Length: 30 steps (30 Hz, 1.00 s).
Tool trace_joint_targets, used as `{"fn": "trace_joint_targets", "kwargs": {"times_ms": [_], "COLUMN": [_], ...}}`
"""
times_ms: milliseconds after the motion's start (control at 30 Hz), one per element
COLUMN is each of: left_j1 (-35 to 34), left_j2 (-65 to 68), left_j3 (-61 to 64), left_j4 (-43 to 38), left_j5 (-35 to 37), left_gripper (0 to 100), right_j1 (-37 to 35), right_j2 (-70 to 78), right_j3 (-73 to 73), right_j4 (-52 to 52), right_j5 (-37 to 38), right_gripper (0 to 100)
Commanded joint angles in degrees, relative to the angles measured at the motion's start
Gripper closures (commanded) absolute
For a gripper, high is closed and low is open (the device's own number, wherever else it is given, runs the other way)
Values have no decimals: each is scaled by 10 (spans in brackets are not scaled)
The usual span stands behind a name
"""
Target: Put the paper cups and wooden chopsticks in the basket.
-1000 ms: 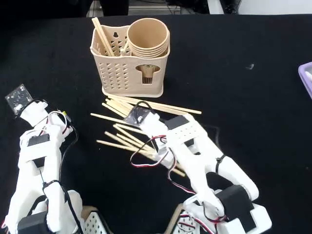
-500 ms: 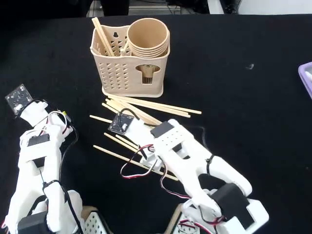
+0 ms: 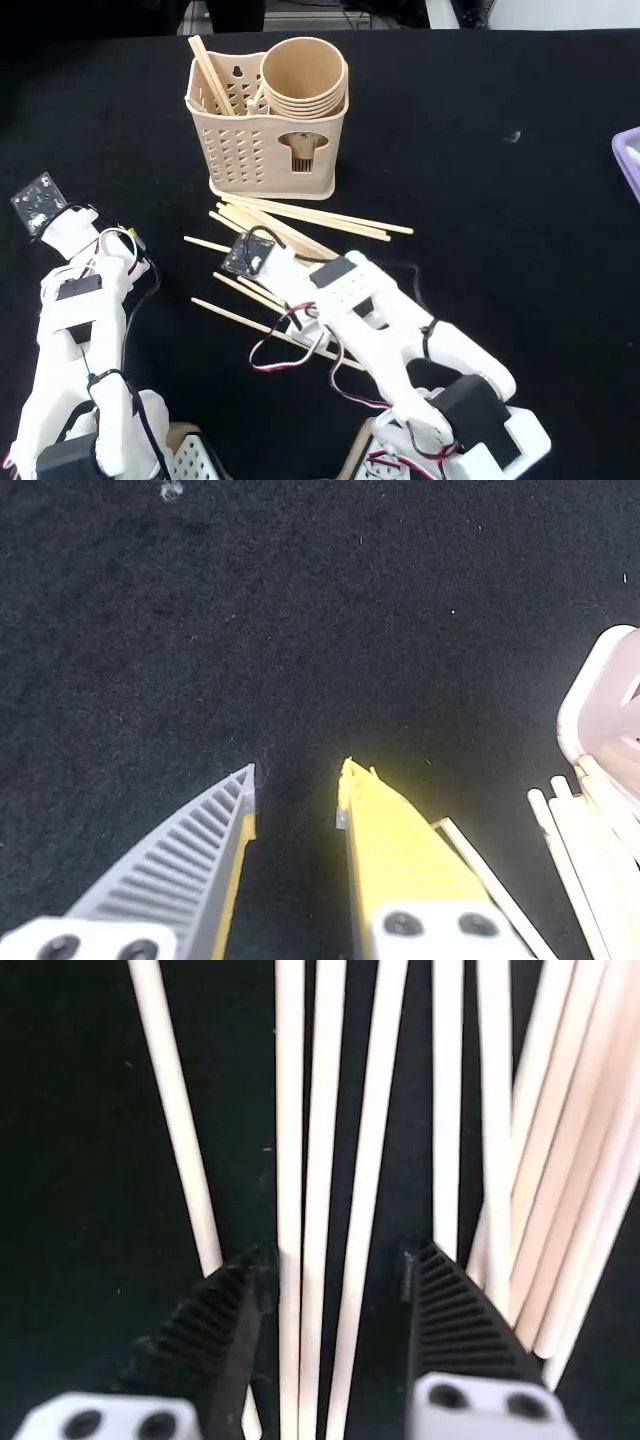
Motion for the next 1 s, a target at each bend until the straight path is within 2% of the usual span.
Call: {"fn": "trace_joint_targets", "kwargs": {"times_ms": [0,67,167,233,467,733,800,967], "left_j1": [-1,-1,-1,-1,-1,-1,-1,-1], "left_j2": [-11,-11,-11,-11,-11,-11,-11,-11], "left_j3": [-5,-5,-5,-5,-5,-5,-5,-5], "left_j4": [-10,-10,-10,-10,-11,-10,-10,-10], "left_j5": [4,4,4,4,4,4,4,4], "left_gripper": [859,859,859,859,859,859,859,859], "right_j1": [-9,-9,-9,-9,-10,-9,-9,-9], "right_j2": [2,2,-2,-3,-29,-60,-60,-60], "right_j3": [3,5,5,1,-36,-40,-37,-35], "right_j4": [-14,-14,-13,-4,42,40,40,39], "right_j5": [-4,-3,-3,-3,-3,0,0,-3], "right_gripper": [808,857,994,967,988,982,960,825]}}
